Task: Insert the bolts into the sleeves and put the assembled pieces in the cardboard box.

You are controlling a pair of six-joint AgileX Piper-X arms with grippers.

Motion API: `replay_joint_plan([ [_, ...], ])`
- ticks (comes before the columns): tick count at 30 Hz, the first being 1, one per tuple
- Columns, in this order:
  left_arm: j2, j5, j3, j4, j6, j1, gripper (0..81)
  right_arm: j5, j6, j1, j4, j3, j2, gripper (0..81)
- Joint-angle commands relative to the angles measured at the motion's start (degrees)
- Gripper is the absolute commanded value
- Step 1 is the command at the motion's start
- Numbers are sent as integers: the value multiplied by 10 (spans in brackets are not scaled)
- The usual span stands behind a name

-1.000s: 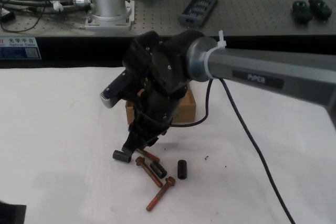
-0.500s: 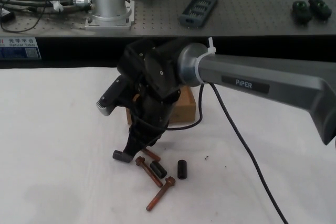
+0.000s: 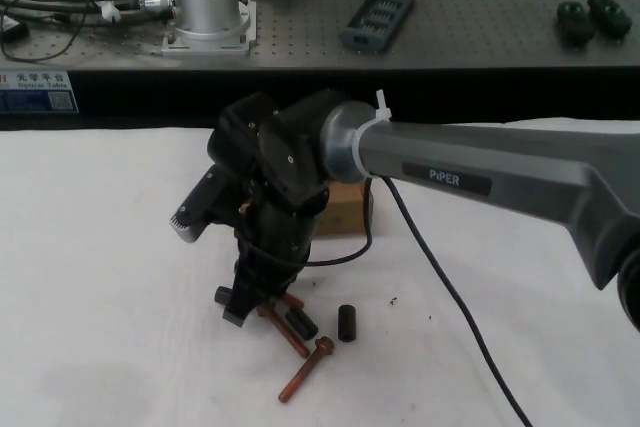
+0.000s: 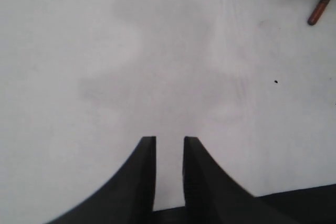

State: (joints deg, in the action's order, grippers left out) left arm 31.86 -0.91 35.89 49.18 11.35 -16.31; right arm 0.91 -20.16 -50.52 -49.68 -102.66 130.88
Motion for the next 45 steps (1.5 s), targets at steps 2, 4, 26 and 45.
replay_joint_plan([
  [2,-5,9,-13,13,-2,0,140,-5,-4,1,-4,-4,6,205],
  [4,-6,9,-14,18,-2,0,140,-3,-4,1,-4,-4,6,205],
  [26,46,-140,7,-88,-263,0,140,-37,99,10,-32,-4,-135,37],
  [45,374,-177,187,-88,-561,-54,140,-110,73,135,-102,126,-396,37],
])
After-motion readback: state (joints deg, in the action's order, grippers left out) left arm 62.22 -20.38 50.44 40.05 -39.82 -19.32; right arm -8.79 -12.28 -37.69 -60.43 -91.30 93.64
